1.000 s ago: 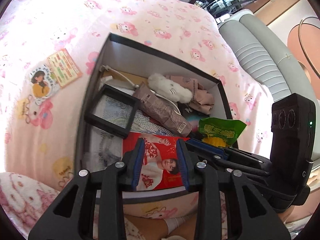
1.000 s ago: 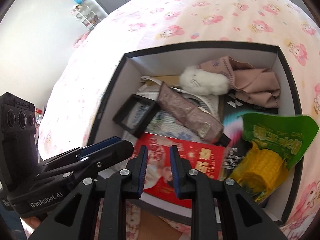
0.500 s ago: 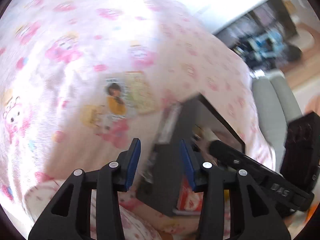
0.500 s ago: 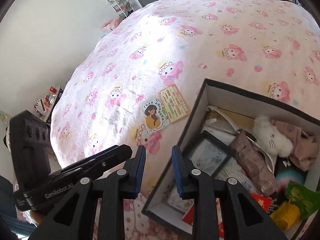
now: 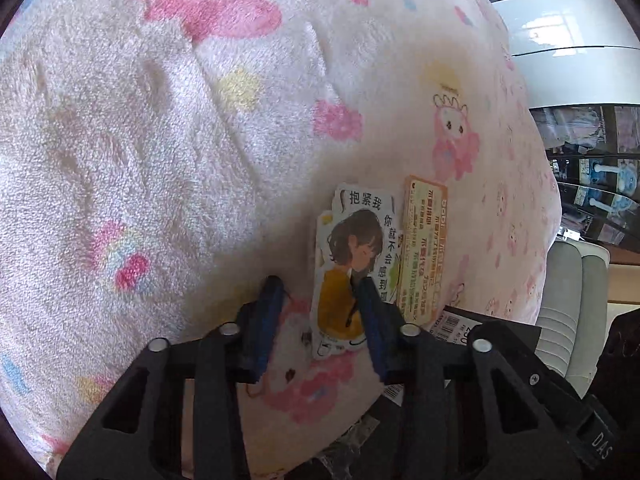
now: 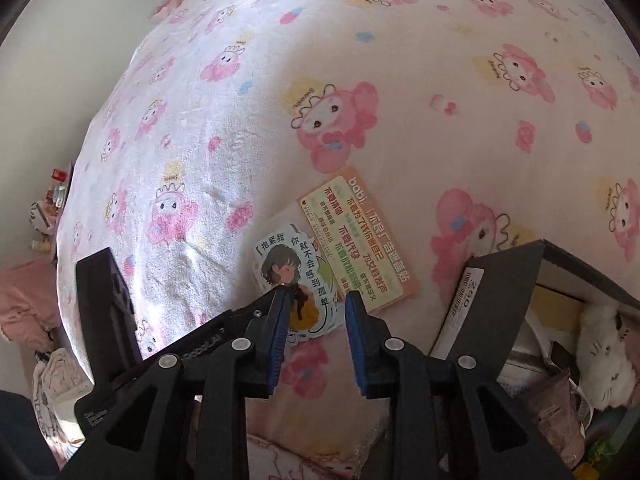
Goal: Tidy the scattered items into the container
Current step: 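Move both grippers to the two cards on the bedspread, then grasp the girl-portrait sticker card with the left gripper while the right gripper grasps the tan card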
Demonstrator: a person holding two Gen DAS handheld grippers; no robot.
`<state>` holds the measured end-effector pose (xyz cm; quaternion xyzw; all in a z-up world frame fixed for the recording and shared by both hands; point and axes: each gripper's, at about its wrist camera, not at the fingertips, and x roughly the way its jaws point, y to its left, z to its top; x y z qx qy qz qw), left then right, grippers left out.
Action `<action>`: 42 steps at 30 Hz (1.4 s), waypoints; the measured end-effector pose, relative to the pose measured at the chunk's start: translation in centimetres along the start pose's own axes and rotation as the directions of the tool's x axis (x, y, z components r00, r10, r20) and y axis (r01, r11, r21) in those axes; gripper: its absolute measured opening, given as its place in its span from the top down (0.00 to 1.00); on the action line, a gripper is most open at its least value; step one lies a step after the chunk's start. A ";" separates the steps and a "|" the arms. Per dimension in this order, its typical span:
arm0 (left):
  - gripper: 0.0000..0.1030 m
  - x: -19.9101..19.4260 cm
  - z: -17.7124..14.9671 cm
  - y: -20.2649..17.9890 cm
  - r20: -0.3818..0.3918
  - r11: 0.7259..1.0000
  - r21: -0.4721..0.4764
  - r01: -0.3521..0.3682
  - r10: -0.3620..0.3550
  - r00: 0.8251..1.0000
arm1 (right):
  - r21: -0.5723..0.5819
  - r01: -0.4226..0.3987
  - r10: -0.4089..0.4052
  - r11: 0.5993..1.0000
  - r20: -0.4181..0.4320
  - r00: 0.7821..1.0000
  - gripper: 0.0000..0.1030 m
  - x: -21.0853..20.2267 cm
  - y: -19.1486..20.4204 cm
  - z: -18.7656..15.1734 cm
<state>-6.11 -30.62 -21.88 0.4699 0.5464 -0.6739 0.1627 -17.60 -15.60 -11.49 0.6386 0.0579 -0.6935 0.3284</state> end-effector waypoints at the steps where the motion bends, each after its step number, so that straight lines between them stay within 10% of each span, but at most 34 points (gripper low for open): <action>1: 0.86 0.0 0.0 -0.2 0.007 1.000 0.014 0.005 -0.006 1.000 | -0.007 0.006 -0.006 1.000 0.006 1.000 0.76 0.0 0.1 0.0; 11: 0.96 -6.7 -0.5 3.0 0.278 0.993 -0.108 -0.056 0.084 0.957 | 0.011 0.039 -0.039 0.999 0.010 0.999 0.74 1.1 0.1 1.0; 28: 0.71 -4.5 1.1 5.5 0.221 0.976 -0.218 -0.024 0.073 0.972 | -0.002 -0.067 0.066 0.998 -0.093 0.993 0.46 9.4 2.0 4.0; 34: 0.93 -5.8 -0.2 3.7 0.254 0.996 -0.090 0.022 0.002 0.967 | -0.006 -0.166 0.165 0.986 -0.070 0.984 0.89 7.3 2.4 2.9; 42: 0.95 -9.3 -4.8 -0.9 0.213 0.980 0.139 0.140 -0.167 0.963 | -0.089 -0.182 0.190 0.979 0.094 0.977 0.91 -1.9 2.4 -0.8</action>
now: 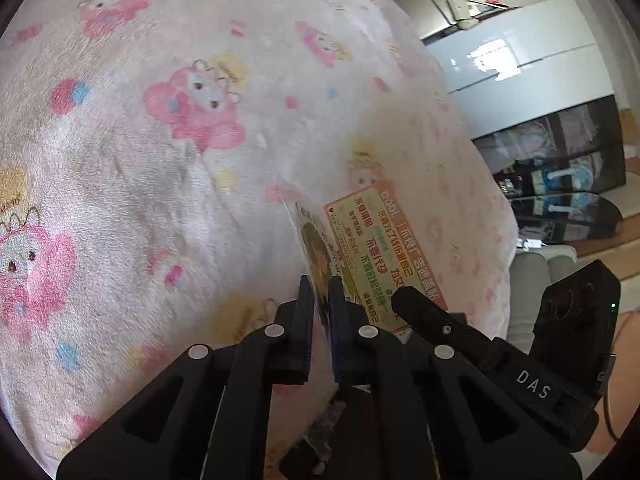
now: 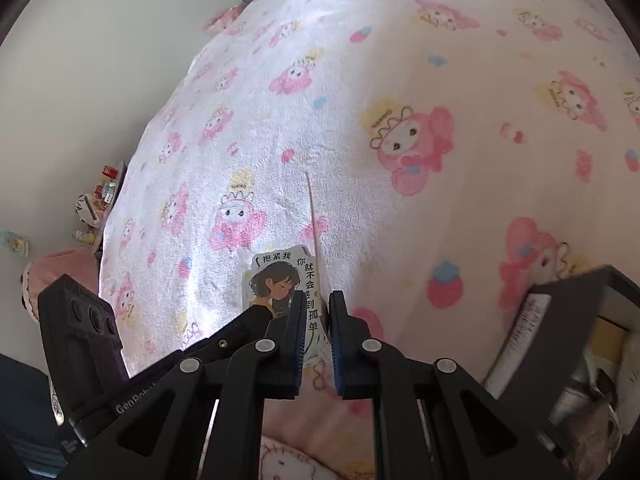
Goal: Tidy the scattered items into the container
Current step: 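Grasp the girl-portrait sticker card with the left gripper while the right gripper grasps the tan card, then carry both cards into the shoebox with the left and right grippers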
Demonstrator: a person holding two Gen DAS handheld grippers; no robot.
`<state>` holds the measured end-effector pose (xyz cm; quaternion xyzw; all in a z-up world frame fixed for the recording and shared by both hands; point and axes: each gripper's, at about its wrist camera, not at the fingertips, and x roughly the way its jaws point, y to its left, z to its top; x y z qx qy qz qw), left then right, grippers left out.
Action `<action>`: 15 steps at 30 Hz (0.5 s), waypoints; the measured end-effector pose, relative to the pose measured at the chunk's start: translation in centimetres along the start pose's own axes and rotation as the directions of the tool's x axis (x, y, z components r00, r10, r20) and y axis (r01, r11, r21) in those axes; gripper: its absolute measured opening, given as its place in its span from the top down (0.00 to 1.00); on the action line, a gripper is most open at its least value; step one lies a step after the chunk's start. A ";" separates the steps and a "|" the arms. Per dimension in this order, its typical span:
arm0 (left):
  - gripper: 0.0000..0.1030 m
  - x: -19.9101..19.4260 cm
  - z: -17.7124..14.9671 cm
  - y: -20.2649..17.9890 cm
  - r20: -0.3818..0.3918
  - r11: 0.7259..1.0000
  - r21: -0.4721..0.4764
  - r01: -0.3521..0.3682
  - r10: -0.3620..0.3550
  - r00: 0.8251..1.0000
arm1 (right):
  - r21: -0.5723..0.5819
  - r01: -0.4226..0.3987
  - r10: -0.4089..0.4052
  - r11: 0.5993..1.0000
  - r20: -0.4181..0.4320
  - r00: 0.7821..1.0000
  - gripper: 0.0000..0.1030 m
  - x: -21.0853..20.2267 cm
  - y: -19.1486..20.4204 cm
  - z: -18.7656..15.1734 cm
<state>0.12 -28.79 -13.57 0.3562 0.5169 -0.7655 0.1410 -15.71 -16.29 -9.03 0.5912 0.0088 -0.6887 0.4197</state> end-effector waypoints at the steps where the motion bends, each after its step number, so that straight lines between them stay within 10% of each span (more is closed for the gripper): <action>1: 0.95 -0.6 -0.5 -1.1 -0.008 0.999 0.036 0.027 -0.026 1.000 | -0.001 -0.007 0.007 1.000 0.024 1.000 0.91 -1.7 -0.2 -0.7; 9: 0.95 0.0 -6.5 -12.6 -0.209 0.926 0.293 0.236 -0.179 0.961 | -0.001 0.002 -0.002 1.000 0.209 0.978 0.91 -16.0 -4.7 -8.9; 15: 0.95 5.3 -14.1 -16.3 -0.369 0.895 0.373 0.245 -0.099 0.924 | 0.108 0.081 -0.103 0.991 0.216 0.971 0.91 -18.5 -12.5 -15.1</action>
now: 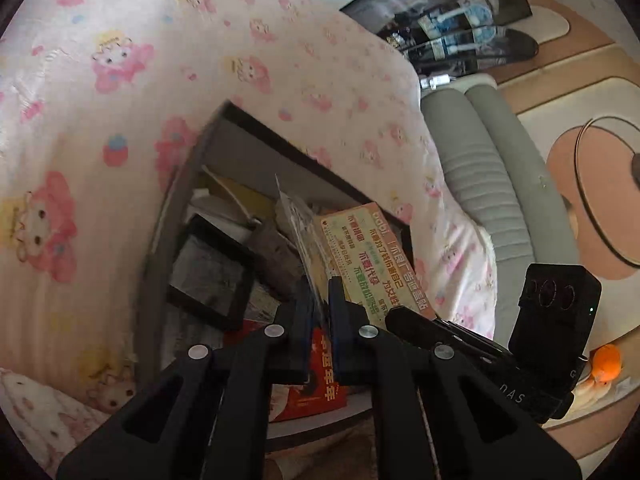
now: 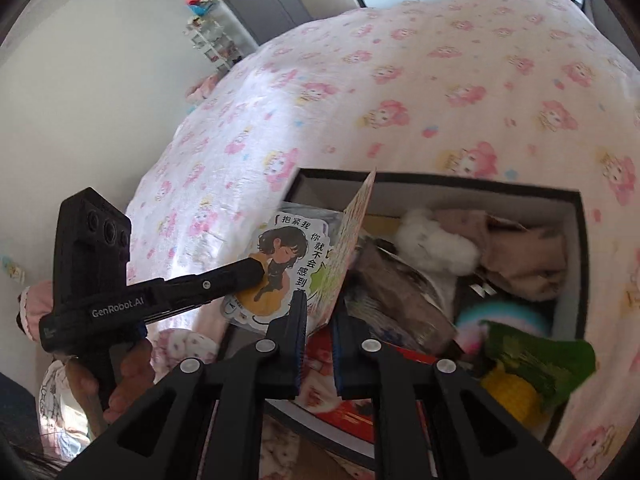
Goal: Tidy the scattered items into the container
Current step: 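Carry both cards into the shoebox with the left and right grippers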
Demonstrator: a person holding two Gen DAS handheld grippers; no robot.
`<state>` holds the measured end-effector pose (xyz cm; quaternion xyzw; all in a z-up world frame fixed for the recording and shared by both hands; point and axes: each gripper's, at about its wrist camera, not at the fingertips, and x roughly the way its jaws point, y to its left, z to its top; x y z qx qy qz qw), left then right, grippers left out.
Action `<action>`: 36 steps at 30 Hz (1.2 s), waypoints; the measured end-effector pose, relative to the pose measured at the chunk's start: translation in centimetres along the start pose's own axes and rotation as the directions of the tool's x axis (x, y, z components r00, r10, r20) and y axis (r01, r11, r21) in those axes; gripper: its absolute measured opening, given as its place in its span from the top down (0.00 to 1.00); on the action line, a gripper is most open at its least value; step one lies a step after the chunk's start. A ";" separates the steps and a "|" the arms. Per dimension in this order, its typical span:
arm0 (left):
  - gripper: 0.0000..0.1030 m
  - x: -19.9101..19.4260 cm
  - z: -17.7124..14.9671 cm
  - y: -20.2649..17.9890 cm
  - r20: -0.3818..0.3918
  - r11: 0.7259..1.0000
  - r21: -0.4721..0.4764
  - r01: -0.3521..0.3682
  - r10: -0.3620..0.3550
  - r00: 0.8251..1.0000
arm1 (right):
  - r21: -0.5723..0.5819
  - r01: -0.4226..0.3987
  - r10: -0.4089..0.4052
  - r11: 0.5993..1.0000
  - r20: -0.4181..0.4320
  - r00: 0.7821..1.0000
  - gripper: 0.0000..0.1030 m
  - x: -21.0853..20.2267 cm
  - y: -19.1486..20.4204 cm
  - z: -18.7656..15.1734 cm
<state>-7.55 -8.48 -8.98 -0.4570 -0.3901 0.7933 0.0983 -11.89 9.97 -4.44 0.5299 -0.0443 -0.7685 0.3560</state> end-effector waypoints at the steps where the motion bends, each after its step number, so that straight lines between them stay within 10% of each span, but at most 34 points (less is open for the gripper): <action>1: 0.95 1.5 -0.1 -0.2 -0.019 1.000 0.007 -0.020 0.020 1.000 | 0.021 0.009 -0.009 1.000 -0.012 1.000 0.91 0.3 -1.2 -0.5; 16: 0.85 4.2 -1.0 -0.9 -0.047 0.990 0.077 -0.119 0.123 0.991 | 0.169 -0.024 0.030 0.985 -0.033 0.999 0.88 0.7 -6.2 -1.7; 24: 0.85 3.1 -1.7 -0.1 -0.030 0.986 0.071 -0.148 0.151 0.988 | 0.128 0.117 -0.128 0.985 0.077 0.989 0.87 -1.6 -6.2 -1.6; 36: 0.85 3.4 -2.4 0.5 -0.045 0.980 0.065 -0.191 0.194 0.980 | 0.145 0.079 -0.075 0.986 -0.035 0.997 0.87 0.6 -6.4 -2.5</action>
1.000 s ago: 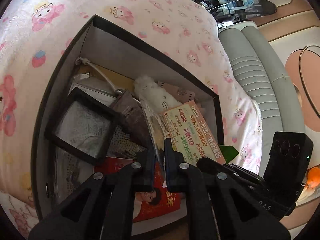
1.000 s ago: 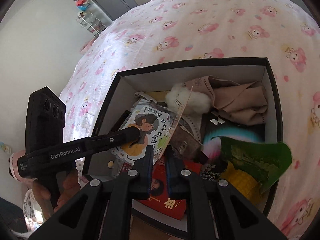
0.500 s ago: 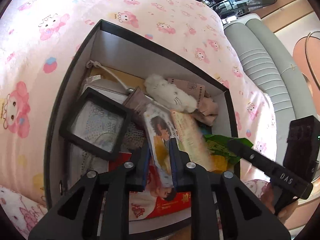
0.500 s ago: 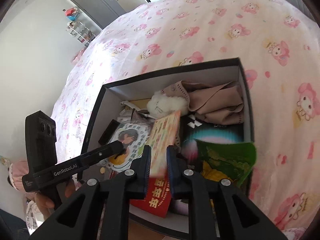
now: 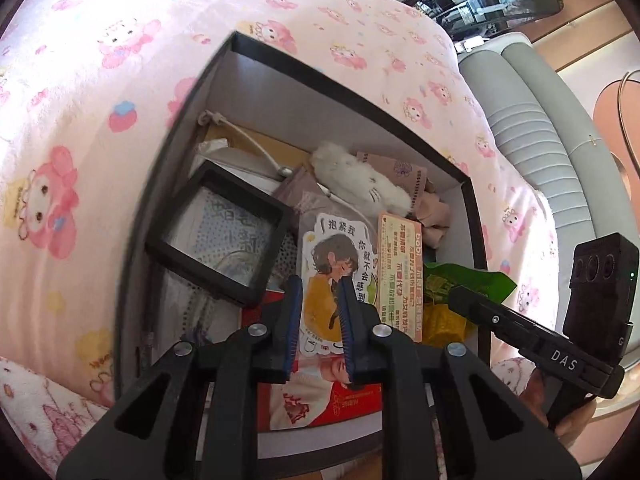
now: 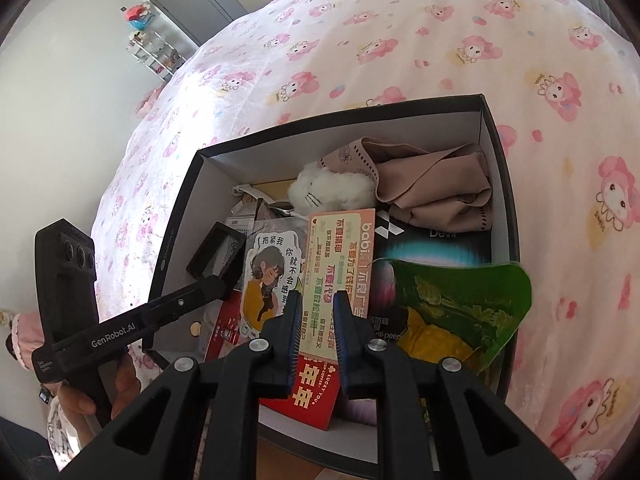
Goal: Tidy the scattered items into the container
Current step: 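Carry both cards into the shoebox with the left and right grippers, then open both grippers to drop the cards upright in the box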
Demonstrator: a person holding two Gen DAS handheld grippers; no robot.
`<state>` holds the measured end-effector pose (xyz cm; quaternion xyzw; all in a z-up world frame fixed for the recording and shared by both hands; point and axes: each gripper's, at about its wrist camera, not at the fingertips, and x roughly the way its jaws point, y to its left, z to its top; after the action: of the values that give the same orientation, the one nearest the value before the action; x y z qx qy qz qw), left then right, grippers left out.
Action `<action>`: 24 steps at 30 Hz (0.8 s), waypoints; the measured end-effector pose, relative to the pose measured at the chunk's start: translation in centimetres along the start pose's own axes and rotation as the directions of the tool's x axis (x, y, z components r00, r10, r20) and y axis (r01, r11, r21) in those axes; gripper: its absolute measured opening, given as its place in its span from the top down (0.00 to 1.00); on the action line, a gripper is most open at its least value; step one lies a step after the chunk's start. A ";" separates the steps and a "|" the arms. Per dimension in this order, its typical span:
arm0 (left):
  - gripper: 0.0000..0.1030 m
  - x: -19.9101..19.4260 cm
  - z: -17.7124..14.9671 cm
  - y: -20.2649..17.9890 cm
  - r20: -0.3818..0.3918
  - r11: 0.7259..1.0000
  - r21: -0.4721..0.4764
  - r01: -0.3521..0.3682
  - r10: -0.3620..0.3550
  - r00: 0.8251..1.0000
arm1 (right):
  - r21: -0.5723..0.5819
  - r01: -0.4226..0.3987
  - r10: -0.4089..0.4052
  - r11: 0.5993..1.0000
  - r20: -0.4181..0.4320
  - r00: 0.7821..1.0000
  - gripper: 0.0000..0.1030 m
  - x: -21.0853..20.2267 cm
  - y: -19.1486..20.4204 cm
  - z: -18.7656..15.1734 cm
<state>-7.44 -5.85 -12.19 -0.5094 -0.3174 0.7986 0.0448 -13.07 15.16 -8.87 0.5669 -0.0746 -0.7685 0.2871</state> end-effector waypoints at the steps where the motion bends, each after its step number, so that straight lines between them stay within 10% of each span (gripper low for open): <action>1: 0.85 0.4 0.1 -0.1 -0.008 1.000 0.000 0.002 -0.002 1.000 | 0.001 0.003 -0.003 1.000 -0.004 1.000 0.87 0.1 0.0 0.0; 11: 0.82 1.8 0.9 -0.7 -0.020 0.993 -0.013 -0.114 0.114 0.993 | -0.015 0.069 -0.070 0.997 -0.066 0.995 0.87 2.0 0.0 -0.5; 24: 0.81 2.7 1.7 -2.3 -0.044 0.999 0.019 -0.027 0.028 0.999 | 0.029 0.098 -0.096 0.995 -0.064 0.993 0.87 2.1 -1.2 -0.4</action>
<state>-10.75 -3.70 -12.60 -0.5307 -0.3019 0.7907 0.0456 -13.50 15.08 -11.31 0.5982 -0.0505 -0.7622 0.2424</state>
